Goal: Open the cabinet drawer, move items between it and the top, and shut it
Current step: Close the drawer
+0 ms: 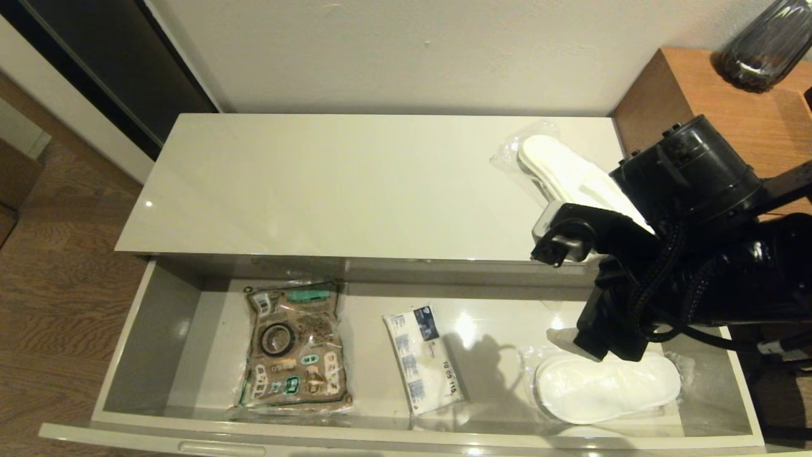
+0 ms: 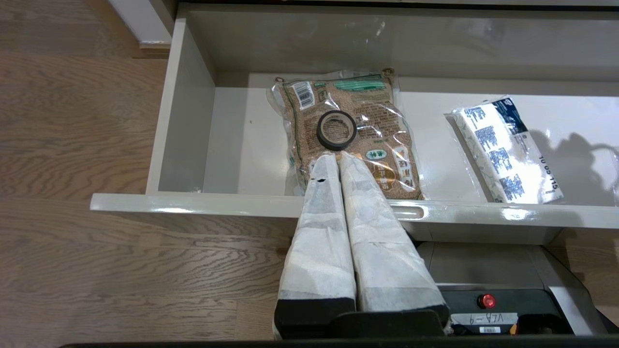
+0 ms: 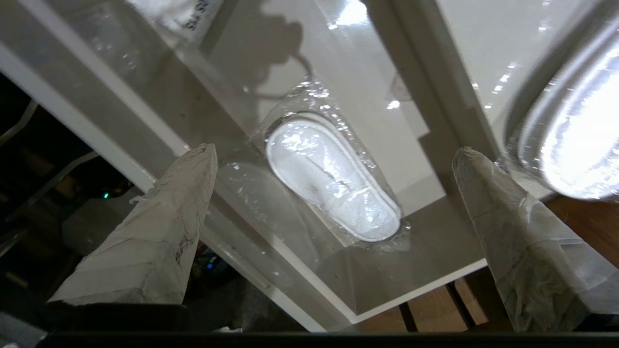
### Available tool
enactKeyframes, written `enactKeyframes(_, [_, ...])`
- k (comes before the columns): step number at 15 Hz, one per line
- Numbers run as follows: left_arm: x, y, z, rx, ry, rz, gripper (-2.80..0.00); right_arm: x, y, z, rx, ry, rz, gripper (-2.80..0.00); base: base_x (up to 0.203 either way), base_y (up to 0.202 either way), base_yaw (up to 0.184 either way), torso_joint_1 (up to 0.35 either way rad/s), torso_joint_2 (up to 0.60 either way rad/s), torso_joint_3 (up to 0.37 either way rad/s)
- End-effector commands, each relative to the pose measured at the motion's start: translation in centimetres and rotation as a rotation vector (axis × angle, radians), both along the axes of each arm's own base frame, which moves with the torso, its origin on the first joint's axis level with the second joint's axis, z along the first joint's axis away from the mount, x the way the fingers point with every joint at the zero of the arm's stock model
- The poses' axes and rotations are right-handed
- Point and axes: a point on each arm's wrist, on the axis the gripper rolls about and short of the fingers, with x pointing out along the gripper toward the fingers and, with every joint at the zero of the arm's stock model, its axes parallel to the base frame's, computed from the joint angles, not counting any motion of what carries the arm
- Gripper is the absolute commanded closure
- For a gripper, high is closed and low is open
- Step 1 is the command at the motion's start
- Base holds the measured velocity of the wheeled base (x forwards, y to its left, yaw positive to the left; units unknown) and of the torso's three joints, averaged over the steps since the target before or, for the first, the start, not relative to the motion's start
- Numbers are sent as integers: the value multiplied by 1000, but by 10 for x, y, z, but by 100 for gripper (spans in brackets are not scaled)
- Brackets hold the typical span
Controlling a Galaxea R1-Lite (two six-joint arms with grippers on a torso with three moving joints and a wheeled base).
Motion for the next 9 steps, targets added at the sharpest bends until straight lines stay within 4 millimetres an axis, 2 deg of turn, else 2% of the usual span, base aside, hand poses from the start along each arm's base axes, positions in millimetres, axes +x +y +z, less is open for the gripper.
enactKeyframes(1, [0, 0, 0, 0, 1, 1, 0, -3, 4, -5, -12, 14, 16, -280, 0, 0, 0, 0, 0, 0])
enactKeyframes(2, [0, 0, 0, 0, 1, 1, 0, -6, 8, -5, 0, 17, 22, -280, 0, 0, 0, 0, 0, 0])
enactKeyframes(3, [0, 0, 0, 0, 1, 1, 0, -8, 8, -5, 5, 18, 21, 0, 0, 0, 0, 0, 0, 0])
enactKeyframes(5, [0, 0, 0, -1, 1, 1, 0, -14, 13, -6, 43, 30, -10, 0, 0, 0, 0, 0, 0, 0])
enactKeyframes(9, [0, 0, 0, -2, 1, 1, 0, -22, 7, -16, 25, 52, -66, 0, 0, 0, 0, 0, 0, 0])
